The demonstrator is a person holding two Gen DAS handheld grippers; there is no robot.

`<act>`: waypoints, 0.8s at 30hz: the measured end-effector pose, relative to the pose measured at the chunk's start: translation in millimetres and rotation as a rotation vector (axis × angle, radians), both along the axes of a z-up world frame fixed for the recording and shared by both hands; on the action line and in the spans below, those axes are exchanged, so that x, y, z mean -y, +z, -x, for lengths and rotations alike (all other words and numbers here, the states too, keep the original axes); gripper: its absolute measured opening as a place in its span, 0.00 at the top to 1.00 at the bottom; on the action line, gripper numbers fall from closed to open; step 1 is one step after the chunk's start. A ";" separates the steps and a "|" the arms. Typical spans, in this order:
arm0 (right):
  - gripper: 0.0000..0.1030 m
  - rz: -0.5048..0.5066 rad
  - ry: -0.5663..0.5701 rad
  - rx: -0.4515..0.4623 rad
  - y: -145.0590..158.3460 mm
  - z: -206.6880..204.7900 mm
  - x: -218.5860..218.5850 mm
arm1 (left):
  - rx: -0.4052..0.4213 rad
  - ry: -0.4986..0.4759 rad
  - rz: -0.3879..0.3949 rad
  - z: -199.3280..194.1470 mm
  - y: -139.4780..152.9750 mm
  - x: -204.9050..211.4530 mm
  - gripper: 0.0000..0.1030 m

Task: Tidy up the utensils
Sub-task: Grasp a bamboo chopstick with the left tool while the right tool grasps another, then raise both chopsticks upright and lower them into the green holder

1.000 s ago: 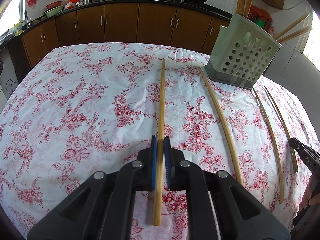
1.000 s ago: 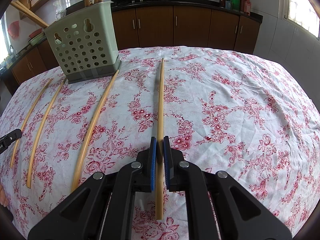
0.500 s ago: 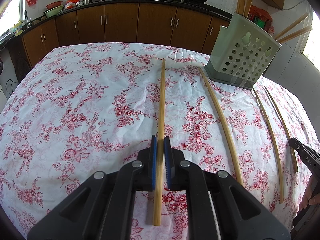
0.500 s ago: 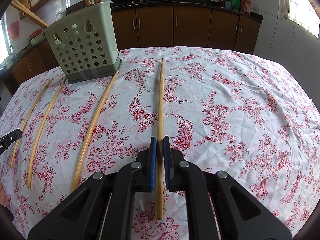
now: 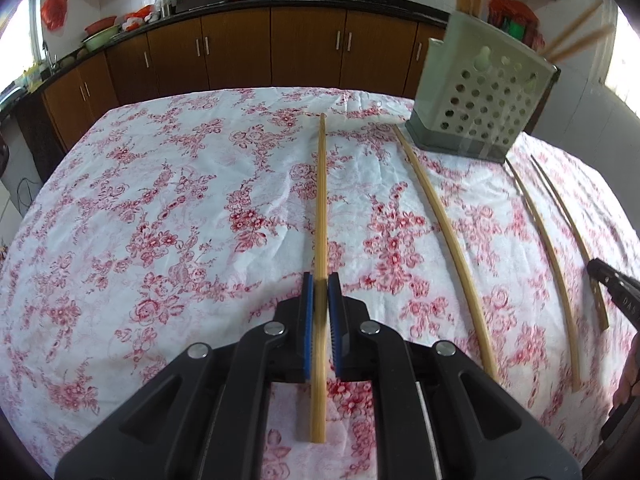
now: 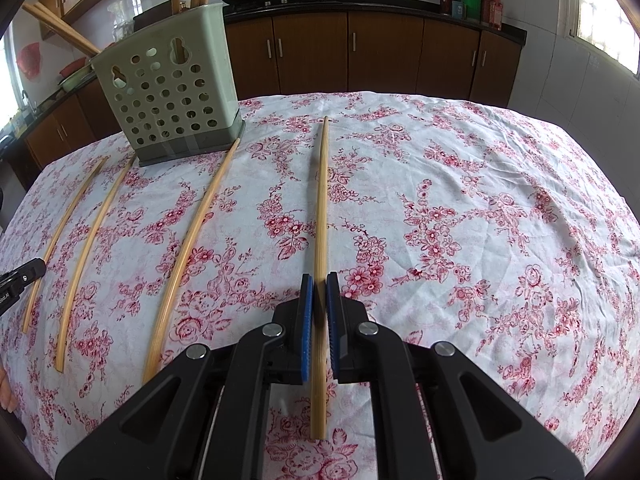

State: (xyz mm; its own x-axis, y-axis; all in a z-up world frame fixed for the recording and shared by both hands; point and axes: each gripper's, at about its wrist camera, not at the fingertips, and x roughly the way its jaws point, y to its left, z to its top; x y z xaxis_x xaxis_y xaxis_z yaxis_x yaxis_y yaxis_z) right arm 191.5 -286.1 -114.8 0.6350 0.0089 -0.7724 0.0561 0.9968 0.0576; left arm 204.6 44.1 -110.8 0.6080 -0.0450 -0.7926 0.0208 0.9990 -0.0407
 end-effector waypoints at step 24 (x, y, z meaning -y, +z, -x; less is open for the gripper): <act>0.93 -0.042 -0.018 0.360 113.1 17.3 21.3 | 0.313 -0.080 0.036 14.2 135.9 4.1 0.92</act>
State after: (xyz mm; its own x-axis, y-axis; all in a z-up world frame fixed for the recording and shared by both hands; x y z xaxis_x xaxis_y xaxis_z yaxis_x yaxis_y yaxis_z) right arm 174.2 -307.5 -1.7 0.8668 0.0224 -0.4981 0.0423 0.9921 0.1181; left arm 190.4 40.0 25.1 0.8157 -0.1271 -0.5644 0.1160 0.9917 -0.0557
